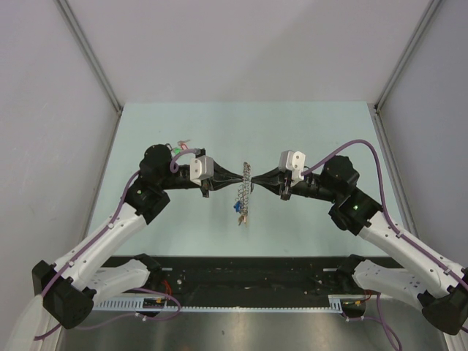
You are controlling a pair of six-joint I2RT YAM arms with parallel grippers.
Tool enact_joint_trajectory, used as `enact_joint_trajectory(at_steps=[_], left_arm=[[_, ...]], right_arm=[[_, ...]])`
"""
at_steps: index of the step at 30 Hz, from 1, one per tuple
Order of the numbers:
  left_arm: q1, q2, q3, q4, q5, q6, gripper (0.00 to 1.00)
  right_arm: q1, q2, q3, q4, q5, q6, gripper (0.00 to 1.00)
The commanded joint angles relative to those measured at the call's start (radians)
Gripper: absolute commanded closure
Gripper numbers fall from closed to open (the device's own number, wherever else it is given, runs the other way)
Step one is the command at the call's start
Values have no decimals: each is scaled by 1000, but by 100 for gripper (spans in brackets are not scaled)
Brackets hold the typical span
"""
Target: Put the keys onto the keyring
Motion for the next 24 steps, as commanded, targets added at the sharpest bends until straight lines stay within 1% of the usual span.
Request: enact_joint_trajectory(at_steps=[1,24], left_arm=[[3,-1,10,58,29,-1,100],[0,8,13,62,52,-8,100]], right_arm=[[-3,-2,33,17,-20,2,100],[-1,26,42,60,-39,31,100]])
